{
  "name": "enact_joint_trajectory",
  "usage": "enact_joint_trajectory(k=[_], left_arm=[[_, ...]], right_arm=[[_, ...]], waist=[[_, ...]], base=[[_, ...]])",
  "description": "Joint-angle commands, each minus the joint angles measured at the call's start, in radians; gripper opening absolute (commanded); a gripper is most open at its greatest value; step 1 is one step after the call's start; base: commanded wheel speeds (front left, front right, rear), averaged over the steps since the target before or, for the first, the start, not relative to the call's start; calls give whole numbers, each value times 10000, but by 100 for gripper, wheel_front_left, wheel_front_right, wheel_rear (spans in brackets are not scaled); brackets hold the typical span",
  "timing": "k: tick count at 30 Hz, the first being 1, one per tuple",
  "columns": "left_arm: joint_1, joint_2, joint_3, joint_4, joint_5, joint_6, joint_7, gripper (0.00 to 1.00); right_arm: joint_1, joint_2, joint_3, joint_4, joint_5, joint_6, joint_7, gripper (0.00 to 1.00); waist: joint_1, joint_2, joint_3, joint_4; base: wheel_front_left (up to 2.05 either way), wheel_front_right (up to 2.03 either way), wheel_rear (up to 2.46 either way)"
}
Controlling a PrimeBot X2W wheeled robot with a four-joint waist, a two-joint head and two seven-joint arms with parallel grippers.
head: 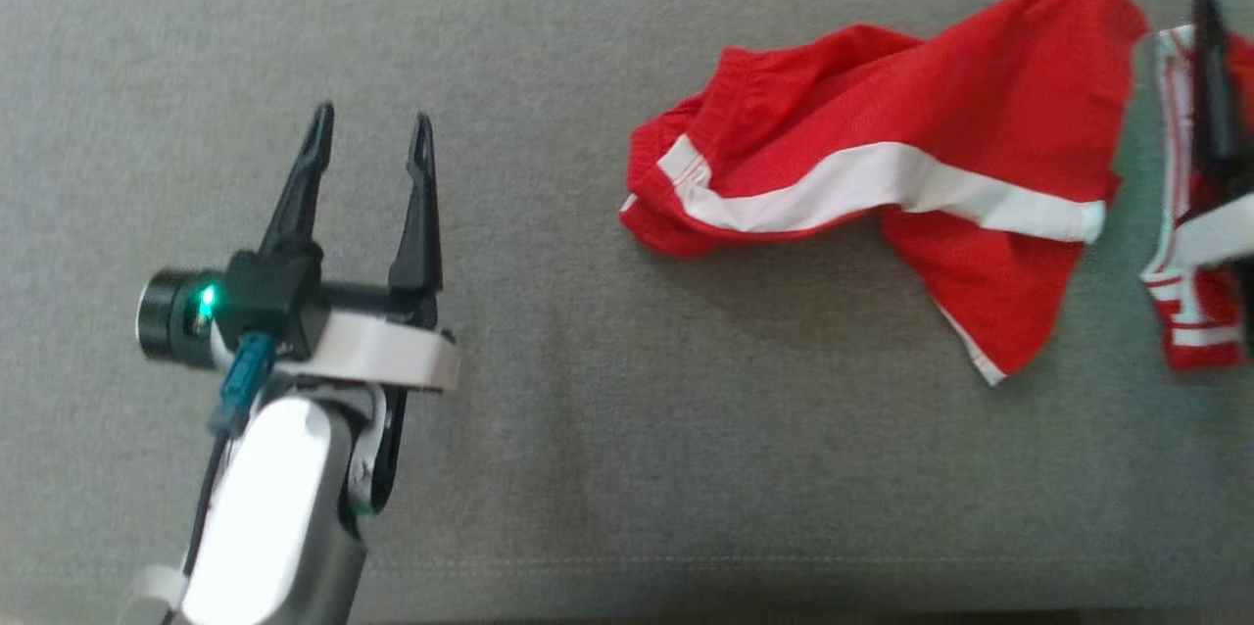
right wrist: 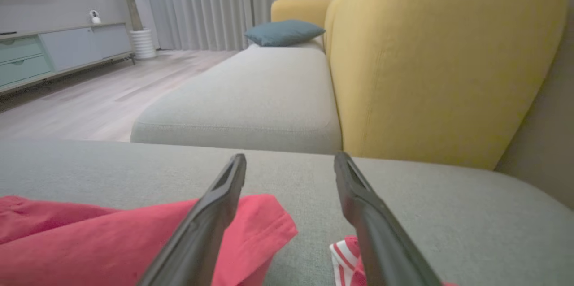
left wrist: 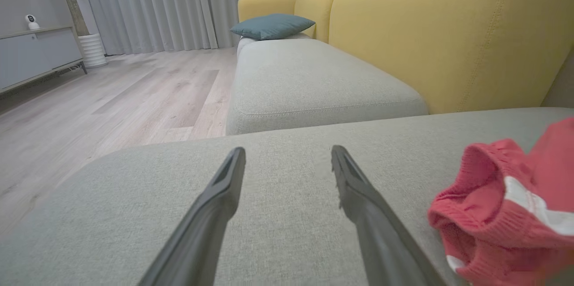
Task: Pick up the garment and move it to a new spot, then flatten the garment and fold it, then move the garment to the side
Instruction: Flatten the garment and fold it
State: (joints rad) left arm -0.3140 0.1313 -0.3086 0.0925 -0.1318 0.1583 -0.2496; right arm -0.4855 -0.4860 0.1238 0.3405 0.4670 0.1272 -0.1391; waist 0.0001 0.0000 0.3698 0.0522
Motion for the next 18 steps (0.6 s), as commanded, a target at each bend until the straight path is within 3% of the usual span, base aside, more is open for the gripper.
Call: enact_joint_trajectory(k=[1, 8, 18], left_arm=[[102, 262, 392, -282, 120, 55, -122, 100], [616, 364, 538, -252, 148, 193, -122, 100], [1324, 460, 551, -255, 104, 345, -122, 100]], right_arm=[[375, 53, -7, -553, -317, 35, -177, 100], [2005, 1369, -158, -2457, -1727, 35, -47, 100], [4048, 2833, -115, -4017, -2196, 35, 568, 100]], waist=[[-1, 0, -284, -230], [-1, 0, -947, -533], [-1, 0, -1577, -769]], base=[[0, 0, 0], [0, 0, 0], [0, 0, 0]])
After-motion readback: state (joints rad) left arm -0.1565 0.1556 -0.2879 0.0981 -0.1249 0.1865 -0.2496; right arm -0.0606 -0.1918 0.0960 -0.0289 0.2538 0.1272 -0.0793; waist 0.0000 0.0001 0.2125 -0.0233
